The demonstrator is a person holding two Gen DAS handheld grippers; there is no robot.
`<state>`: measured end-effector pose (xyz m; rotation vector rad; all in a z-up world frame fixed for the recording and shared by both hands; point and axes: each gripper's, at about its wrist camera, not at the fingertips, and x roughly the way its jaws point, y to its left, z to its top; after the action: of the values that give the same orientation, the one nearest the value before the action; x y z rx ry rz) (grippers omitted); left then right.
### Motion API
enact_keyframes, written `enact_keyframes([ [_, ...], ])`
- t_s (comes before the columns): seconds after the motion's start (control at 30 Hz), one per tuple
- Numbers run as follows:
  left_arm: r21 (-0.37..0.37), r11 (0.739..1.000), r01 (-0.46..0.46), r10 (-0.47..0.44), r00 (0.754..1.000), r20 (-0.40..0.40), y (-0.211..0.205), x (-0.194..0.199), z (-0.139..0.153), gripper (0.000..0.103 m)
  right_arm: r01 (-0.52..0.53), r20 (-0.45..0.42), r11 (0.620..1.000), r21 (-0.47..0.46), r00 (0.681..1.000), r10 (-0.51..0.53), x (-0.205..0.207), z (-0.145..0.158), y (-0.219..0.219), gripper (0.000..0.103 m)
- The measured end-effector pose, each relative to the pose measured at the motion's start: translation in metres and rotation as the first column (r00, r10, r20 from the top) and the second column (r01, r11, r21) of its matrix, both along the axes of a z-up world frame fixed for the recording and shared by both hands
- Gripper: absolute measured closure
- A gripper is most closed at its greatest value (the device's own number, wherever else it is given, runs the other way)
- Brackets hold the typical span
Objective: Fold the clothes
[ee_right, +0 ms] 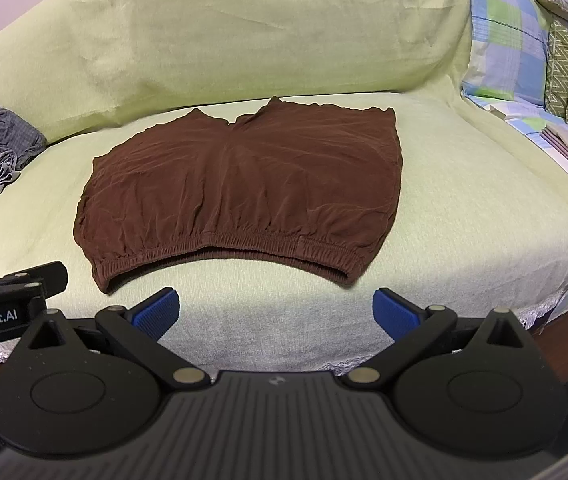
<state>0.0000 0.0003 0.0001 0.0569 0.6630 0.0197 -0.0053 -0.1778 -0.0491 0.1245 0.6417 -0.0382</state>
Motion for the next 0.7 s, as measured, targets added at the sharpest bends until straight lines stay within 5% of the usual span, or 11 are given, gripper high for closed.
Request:
enact_keyframes([
  [0.7, -0.015, 1.0, -0.004, 0.005, 1.0, 0.007, 0.0064, -0.0073, 0.0026, 0.001, 0.001, 0.019, 1.0, -0.011, 1.0, -0.001, -0.0075, 0.0062, 0.0012, 0.001],
])
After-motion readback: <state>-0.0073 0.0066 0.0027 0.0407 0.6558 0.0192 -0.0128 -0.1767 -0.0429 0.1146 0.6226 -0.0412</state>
